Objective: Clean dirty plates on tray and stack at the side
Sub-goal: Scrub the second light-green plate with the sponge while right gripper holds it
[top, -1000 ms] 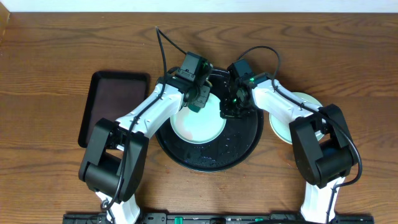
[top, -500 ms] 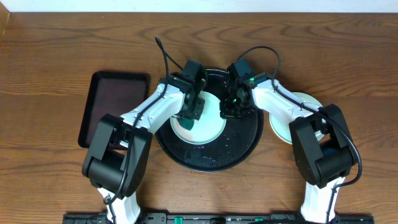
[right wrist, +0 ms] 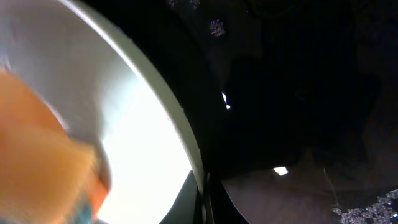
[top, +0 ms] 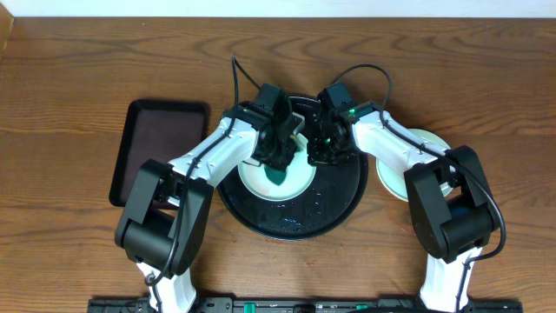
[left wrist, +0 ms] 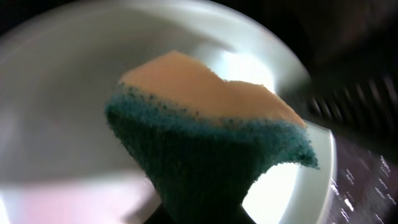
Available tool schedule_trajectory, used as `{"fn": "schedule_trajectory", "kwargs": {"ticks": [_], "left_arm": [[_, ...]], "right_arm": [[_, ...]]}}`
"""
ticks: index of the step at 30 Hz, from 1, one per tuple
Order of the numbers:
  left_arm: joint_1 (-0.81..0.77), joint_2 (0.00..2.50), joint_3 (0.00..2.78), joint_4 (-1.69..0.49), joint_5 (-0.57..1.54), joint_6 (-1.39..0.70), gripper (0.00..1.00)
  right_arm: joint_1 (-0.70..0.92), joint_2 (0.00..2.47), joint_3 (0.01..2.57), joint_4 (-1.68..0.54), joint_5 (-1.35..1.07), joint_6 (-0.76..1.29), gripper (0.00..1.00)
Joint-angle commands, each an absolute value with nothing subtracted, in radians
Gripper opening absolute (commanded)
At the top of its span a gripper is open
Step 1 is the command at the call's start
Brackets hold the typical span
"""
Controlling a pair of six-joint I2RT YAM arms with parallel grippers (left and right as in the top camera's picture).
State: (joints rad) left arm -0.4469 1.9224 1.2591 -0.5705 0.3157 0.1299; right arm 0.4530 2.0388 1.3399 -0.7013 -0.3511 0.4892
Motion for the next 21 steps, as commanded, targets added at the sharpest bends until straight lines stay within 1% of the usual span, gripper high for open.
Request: {"fn": "schedule_trajectory", "kwargs": {"ticks": [1, 3, 6, 11, 13, 18, 21], "left_arm": [[-0.442, 1.923, 1.251, -0.497, 0.163, 0.076, 0.07], [-0.442, 1.942, 1.251, -0.444, 0.089, 0.044, 0.08], [-0.442, 1.958, 1.251, -0.419, 0.011, -0.002, 0.08], [-0.442, 1.962, 1.251, -0.467, -0.041, -0.089, 0.08], [-0.442, 1.962, 1.251, -0.533, -0.017, -0.089, 0.07], [-0.442, 1.962, 1.251, -0.653, 0.119, -0.078, 0.08], [-0.442, 1.962, 1.253, -0.691, 0.254, 0.033, 0.07]], "right_arm": [[0.453, 2.056, 1.354, -0.701, -0.357, 0.481, 0.01], [0.453, 2.056, 1.354, -0.702, -0.357, 0.481, 0.01], [0.453, 2.056, 1.354, -0.702, -0.357, 0.481, 0.01], [0.453, 2.056, 1.354, -0.702, -0.357, 0.481, 0.01], [0.453, 2.056, 1.354, -0.702, -0.357, 0.48, 0.01], [0.453, 2.056, 1.354, -0.702, -0.357, 0.477, 0.01], [0.453, 2.056, 1.354, -0.702, -0.357, 0.477, 0.01]]}}
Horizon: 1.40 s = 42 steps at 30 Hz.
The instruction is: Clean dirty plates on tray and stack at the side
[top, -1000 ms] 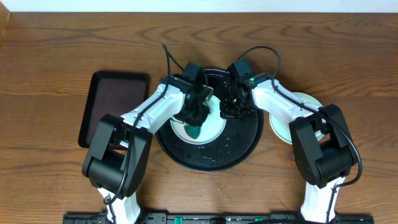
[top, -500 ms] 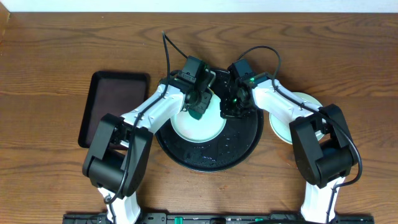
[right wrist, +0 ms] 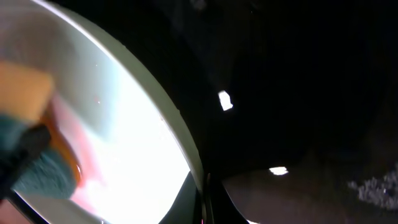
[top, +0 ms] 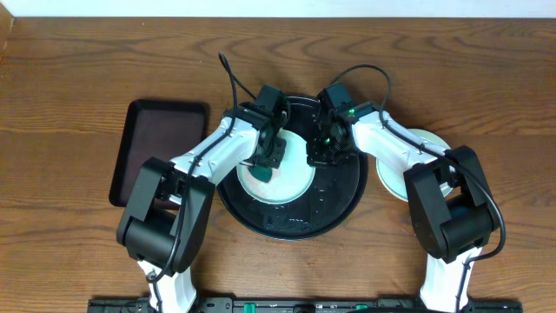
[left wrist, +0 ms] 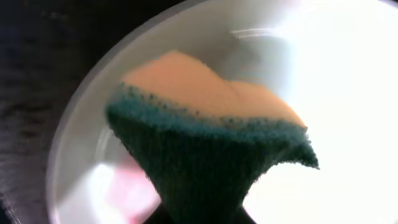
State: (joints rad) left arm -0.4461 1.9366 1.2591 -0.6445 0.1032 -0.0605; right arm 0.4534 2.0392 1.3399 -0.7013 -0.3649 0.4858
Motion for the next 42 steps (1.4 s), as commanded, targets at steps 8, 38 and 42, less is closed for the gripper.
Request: {"fn": "schedule_trajectory", "kwargs": {"ticks": [8, 38, 42], "left_arm": [[-0.44, 1.96, 1.274, -0.686, 0.348, 0.148, 0.08], [-0.348, 1.891, 1.539, -0.819, 0.033, -0.205, 0.07], [-0.347, 1.891, 1.539, -0.837, 0.032, -0.205, 0.07]], "right_arm": [[0.453, 2.056, 1.354, -0.702, -0.357, 0.477, 0.01], [0.453, 2.056, 1.354, -0.616, -0.357, 0.479, 0.1], [0.453, 2.056, 1.354, -0.617, -0.356, 0.478, 0.08]]}}
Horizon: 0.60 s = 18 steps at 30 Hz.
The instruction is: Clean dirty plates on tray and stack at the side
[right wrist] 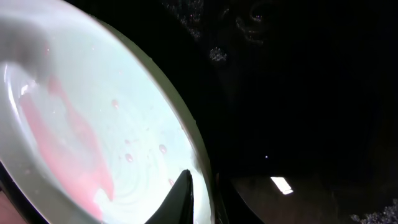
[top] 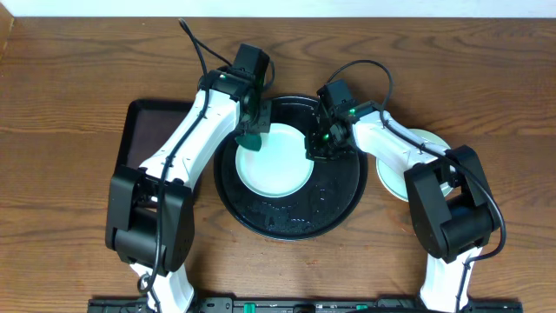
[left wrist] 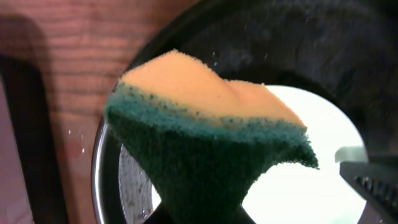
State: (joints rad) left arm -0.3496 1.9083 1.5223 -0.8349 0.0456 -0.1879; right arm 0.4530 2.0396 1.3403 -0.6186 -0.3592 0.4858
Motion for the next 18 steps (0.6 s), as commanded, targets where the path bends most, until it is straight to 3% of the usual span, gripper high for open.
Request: {"fn": "schedule_trajectory", "kwargs": {"ticks": [1, 8, 18], "left_arm": [[-0.347, 1.891, 1.539, -0.833, 0.032, -0.205, 0.07], [-0.329, 1.891, 1.539, -0.822, 0.033, -0.205, 0.07], [-0.259, 1.891, 1.539, -0.822, 0.033, -0.239, 0.07]], "right_arm": [[0.453, 2.056, 1.354, -0.617, -0.356, 0.478, 0.03], [0.448, 2.018, 1.354, -0.646, -0.327, 0.462, 0.01], [0.488, 1.759, 1.354, -0.794, 0.16, 0.38, 0.01]]}}
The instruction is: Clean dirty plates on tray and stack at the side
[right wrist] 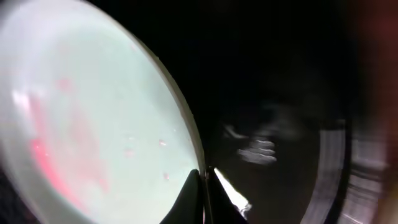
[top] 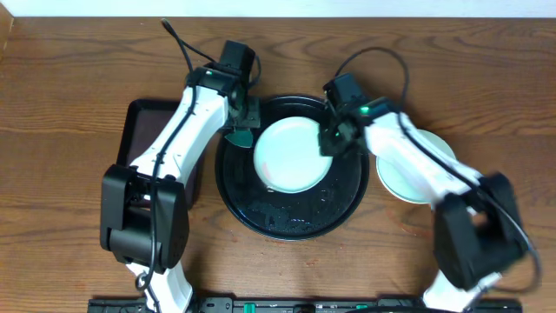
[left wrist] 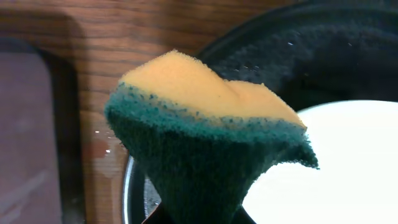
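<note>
A pale green plate (top: 291, 155) with a faint red smear (right wrist: 46, 158) hangs over the round black tray (top: 261, 209), pinched at its right rim by my right gripper (top: 332, 139), which is shut on it (right wrist: 202, 177). My left gripper (top: 241, 130) is shut on an orange and green sponge (left wrist: 205, 124), held over the tray's upper left rim, off the plate. A stack of pale plates (top: 421, 174) lies right of the tray.
A dark rectangular tray (top: 139, 148) lies on the wooden table (top: 69, 69) at the left, under the left arm. Water beads wet the black tray's floor (top: 295, 217). Cables arch above both wrists.
The right gripper has lifted and shifted the plate toward the right of the tray. The left gripper and sponge have moved a little further left and back, to the tray's rim.
The sponge was pressed on the plate's middle while the right gripper held the rim. It then stood at the plate's left part. Later the sponge was lifted off toward the tray's upper left. Now the plate is raised and shifted right.
</note>
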Available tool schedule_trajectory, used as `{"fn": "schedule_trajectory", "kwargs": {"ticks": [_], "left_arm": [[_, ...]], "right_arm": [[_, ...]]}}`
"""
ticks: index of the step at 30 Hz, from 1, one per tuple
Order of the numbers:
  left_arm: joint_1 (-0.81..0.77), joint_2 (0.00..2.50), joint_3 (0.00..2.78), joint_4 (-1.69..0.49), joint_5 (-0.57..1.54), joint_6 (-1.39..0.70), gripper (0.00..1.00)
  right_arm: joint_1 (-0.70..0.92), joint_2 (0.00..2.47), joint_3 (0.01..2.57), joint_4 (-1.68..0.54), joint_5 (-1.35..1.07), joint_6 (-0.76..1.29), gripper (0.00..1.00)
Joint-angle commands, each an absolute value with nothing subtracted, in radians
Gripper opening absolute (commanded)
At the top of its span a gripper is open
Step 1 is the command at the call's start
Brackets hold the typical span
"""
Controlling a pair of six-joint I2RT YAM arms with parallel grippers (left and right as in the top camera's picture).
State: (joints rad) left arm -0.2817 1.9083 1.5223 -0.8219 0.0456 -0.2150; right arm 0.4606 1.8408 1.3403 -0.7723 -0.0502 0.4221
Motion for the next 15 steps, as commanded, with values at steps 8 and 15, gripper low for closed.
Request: {"fn": "schedule_trajectory", "kwargs": {"ticks": [8, 15], "left_arm": [[-0.252, 1.891, 1.538, -0.822, 0.044, -0.25, 0.07], [-0.259, 1.891, 1.515, -0.817, 0.044, -0.25, 0.07]], "right_arm": [[0.607, 1.642, 1.354, -0.873, 0.551, 0.38, 0.01], [0.766, 1.588, 1.354, -0.872, 0.957, 0.38, 0.01]]}}
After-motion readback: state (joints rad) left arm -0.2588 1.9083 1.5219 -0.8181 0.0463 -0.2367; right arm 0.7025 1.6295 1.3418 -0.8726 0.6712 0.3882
